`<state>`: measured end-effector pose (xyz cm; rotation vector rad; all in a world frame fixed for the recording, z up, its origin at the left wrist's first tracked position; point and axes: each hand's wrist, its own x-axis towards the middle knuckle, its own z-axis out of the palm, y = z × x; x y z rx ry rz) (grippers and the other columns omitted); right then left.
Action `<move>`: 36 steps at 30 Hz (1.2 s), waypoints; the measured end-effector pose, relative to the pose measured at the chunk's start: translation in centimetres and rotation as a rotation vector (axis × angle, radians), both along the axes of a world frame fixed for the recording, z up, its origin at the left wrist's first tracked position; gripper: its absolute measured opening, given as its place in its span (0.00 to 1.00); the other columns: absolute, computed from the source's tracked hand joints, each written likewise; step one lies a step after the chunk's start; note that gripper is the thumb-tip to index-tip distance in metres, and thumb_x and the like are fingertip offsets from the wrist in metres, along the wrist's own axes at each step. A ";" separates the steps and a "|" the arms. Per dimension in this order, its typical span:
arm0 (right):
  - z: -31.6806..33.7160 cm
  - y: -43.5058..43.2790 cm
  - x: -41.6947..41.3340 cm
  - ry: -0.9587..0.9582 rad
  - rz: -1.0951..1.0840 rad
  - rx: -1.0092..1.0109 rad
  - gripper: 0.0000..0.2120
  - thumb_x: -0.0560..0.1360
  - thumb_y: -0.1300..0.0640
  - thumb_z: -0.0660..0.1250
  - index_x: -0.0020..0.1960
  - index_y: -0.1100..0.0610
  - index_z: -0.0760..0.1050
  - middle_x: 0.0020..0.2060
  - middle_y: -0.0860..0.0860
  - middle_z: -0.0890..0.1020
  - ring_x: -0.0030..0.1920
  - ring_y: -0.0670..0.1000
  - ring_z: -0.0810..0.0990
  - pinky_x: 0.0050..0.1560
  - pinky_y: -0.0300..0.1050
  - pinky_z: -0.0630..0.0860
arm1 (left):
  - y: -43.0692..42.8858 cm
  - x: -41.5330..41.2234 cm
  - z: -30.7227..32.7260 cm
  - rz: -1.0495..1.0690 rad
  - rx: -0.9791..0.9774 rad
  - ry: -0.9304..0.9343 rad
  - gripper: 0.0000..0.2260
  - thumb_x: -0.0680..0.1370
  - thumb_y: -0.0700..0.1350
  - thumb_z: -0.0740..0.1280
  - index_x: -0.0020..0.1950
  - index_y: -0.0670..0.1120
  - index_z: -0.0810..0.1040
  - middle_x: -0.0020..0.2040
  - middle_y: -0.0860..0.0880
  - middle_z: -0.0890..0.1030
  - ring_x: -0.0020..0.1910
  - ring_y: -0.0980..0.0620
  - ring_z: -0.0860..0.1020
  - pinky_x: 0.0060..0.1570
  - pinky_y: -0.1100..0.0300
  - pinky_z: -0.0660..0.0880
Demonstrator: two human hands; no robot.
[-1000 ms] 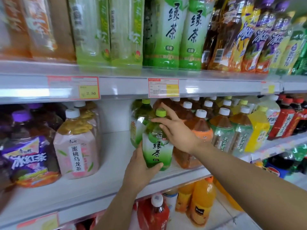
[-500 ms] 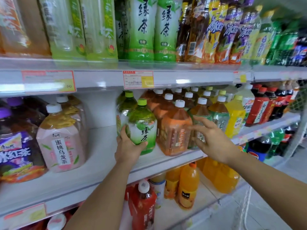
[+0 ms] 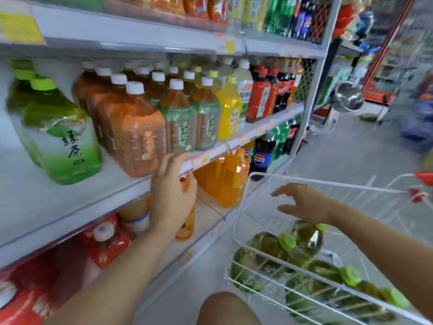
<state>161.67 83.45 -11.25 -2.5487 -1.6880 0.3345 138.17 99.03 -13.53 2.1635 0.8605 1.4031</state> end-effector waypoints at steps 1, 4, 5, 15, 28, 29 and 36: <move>-0.2 -1.0 0.6 0.033 -0.045 -0.050 0.19 0.76 0.49 0.65 0.65 0.49 0.71 0.65 0.50 0.72 0.61 0.51 0.73 0.62 0.42 0.68 | -1.4 1.7 -1.0 -0.176 -0.046 0.080 0.14 0.76 0.39 0.65 0.60 0.50 0.75 0.56 0.53 0.73 0.54 0.51 0.76 0.53 0.63 0.72; -0.2 -3.3 0.4 0.157 -0.096 -0.164 0.20 0.76 0.45 0.64 0.66 0.49 0.70 0.65 0.49 0.73 0.60 0.49 0.75 0.62 0.42 0.69 | -4.4 5.6 -3.9 -0.537 -0.235 0.330 0.11 0.78 0.45 0.64 0.59 0.54 0.76 0.57 0.57 0.75 0.58 0.57 0.74 0.54 0.68 0.68; -0.1 -3.7 -0.1 0.191 -0.083 -0.191 0.21 0.76 0.43 0.63 0.66 0.48 0.70 0.64 0.48 0.74 0.59 0.48 0.75 0.62 0.42 0.70 | -5.0 6.3 -4.6 -0.580 -0.259 0.392 0.11 0.79 0.47 0.63 0.60 0.55 0.75 0.59 0.57 0.74 0.61 0.58 0.71 0.56 0.68 0.65; -4.8 -2.8 -3.6 0.119 0.017 0.013 0.07 0.73 0.53 0.68 0.50 0.49 0.74 0.49 0.47 0.71 0.47 0.47 0.72 0.49 0.38 0.68 | -5.1 7.2 -5.5 -0.560 -0.161 0.549 0.14 0.81 0.47 0.56 0.65 0.54 0.73 0.57 0.60 0.73 0.65 0.62 0.63 0.60 0.62 0.65; -0.5 -1.4 -4.3 0.307 -0.077 0.412 0.15 0.67 0.65 0.70 0.37 0.44 0.75 0.37 0.43 0.79 0.38 0.43 0.77 0.38 0.30 0.70 | -5.1 7.1 -4.7 -0.625 -0.342 0.514 0.16 0.81 0.50 0.60 0.68 0.52 0.69 0.63 0.56 0.74 0.65 0.57 0.69 0.62 0.60 0.67; 1.3 -1.4 -4.6 0.347 -0.070 0.482 0.15 0.67 0.67 0.70 0.38 0.47 0.76 0.33 0.44 0.79 0.33 0.42 0.76 0.35 0.31 0.71 | -5.0 6.8 -4.2 -0.661 -0.471 0.435 0.18 0.80 0.52 0.61 0.69 0.53 0.67 0.64 0.56 0.74 0.66 0.57 0.69 0.63 0.59 0.67; 12.6 0.5 -8.1 0.416 0.251 0.752 0.17 0.66 0.72 0.69 0.42 0.50 0.79 0.32 0.40 0.80 0.32 0.40 0.77 0.36 0.32 0.73 | -3.4 2.0 3.4 -0.717 -0.517 0.089 0.37 0.65 0.65 0.72 0.69 0.65 0.57 0.65 0.67 0.65 0.67 0.64 0.64 0.63 0.64 0.64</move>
